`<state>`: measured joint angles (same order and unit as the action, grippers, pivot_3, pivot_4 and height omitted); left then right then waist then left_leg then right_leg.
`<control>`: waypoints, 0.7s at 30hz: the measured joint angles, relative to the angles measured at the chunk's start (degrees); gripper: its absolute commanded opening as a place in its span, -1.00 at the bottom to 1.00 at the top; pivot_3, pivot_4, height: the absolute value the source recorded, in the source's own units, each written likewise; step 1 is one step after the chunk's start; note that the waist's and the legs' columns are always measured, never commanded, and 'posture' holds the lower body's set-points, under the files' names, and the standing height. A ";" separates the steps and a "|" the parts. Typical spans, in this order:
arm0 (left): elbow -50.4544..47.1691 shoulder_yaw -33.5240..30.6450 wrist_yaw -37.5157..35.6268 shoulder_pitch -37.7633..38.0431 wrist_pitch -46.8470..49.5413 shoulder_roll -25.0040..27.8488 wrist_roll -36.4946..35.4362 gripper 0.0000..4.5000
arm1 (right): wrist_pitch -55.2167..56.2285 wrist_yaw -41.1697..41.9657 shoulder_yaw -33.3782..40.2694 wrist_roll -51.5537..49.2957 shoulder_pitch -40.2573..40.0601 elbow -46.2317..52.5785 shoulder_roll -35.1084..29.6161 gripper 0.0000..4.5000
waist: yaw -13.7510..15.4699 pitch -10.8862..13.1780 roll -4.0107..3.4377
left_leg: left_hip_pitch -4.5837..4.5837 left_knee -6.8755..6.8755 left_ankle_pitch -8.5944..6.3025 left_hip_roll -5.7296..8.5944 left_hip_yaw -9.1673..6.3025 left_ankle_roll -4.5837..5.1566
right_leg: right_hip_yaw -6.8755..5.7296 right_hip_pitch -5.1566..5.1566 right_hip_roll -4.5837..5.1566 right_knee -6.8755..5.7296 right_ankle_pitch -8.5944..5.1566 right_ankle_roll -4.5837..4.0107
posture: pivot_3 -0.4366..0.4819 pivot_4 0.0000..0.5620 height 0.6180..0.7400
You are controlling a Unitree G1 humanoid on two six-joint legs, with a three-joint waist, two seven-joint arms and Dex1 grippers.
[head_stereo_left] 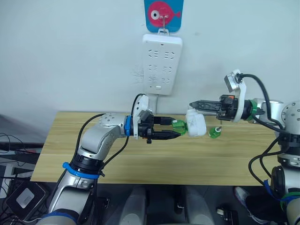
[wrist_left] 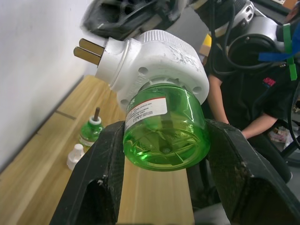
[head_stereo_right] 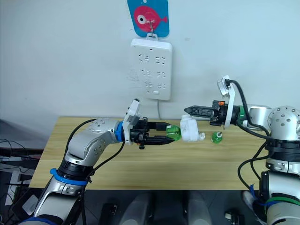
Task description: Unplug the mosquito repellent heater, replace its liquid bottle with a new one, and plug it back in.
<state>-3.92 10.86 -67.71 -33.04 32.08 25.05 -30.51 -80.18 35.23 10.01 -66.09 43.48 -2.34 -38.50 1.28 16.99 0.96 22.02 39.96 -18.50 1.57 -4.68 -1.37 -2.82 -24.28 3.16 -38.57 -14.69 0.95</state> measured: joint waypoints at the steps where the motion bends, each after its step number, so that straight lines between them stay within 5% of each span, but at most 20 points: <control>1: 0.00 0.06 -0.02 0.11 0.00 -0.02 0.02 -0.01 | 0.19 0.59 -0.28 0.59 -0.03 0.30 -0.23 -0.99 | 0.01 0.00 0.00 | 0.00 0.00 0.00 0.00 0.00 0.00 | 0.00 0.00 0.00 0.00 0.00 0.00 | 0.08 -0.07 1.00; 21: 0.56 0.05 -0.06 -0.13 -1.40 -0.83 1.08 -0.01 | 4.80 5.74 -1.38 7.50 -0.57 4.07 -0.34 -0.99 | -0.14 0.00 0.00 | -0.02 0.03 0.01 0.00 0.04 -0.01 | 0.00 0.00 0.00 -0.02 0.00 0.00 | 0.02 -0.07 1.00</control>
<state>-3.36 10.92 -67.77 -33.17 30.68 24.22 -29.43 -75.38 40.98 8.63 -58.59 42.91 1.73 -38.84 1.13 16.98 0.96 22.00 39.99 -18.50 1.57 -4.64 -1.38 -2.81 -24.28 3.16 -38.60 -14.69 0.95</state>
